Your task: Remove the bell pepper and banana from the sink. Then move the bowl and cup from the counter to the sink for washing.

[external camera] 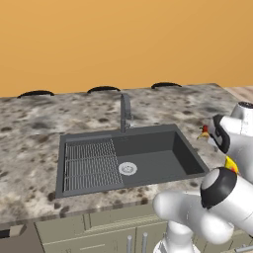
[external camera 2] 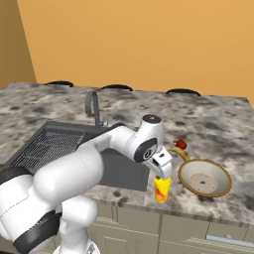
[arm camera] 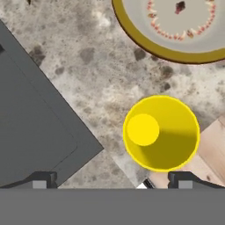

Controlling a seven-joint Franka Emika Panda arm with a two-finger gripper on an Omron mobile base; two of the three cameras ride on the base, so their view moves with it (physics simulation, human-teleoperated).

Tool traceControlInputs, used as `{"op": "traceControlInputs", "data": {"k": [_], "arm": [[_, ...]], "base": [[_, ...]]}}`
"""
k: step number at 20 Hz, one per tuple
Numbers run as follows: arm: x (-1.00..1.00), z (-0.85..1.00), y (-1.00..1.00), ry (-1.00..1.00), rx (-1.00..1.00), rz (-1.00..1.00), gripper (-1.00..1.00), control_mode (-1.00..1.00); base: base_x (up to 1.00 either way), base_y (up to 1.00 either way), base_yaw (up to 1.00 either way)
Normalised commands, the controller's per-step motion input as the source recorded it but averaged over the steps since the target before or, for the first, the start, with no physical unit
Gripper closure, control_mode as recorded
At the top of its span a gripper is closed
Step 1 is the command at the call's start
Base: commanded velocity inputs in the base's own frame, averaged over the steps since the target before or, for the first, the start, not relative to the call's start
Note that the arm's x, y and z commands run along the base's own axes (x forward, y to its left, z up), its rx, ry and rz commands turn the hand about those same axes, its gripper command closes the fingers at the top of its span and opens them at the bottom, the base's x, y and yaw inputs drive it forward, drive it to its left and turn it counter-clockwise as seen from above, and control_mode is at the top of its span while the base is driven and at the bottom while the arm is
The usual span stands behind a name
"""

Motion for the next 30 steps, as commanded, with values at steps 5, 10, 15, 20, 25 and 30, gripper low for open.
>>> {"op": "traceControlInputs", "data": {"k": [5,10,15,20,25,30], "arm": [[0.03,-0.2,0.05,0.0,0.0,-0.02,-1.0,-1.0],[0.05,-0.14,0.0,0.0,0.0,0.0,-1.0,-1.0],[0.03,-0.09,-0.01,0.01,0.0,0.0,-1.0,-1.0],[0.03,-0.01,-0.08,0.04,0.0,0.0,-1.0,-1.0],[0.03,0.0,-0.08,0.08,0.0,0.0,-1.0,-1.0],[0.01,-0.07,-0.02,0.08,0.01,0.0,-1.0,-1.0]], "base": [[0.0,0.0,0.0],[0.0,0.0,0.0],[0.0,0.0,0.0],[0.0,0.0,0.0],[0.0,0.0,0.0],[0.0,0.0,0.0]]}}
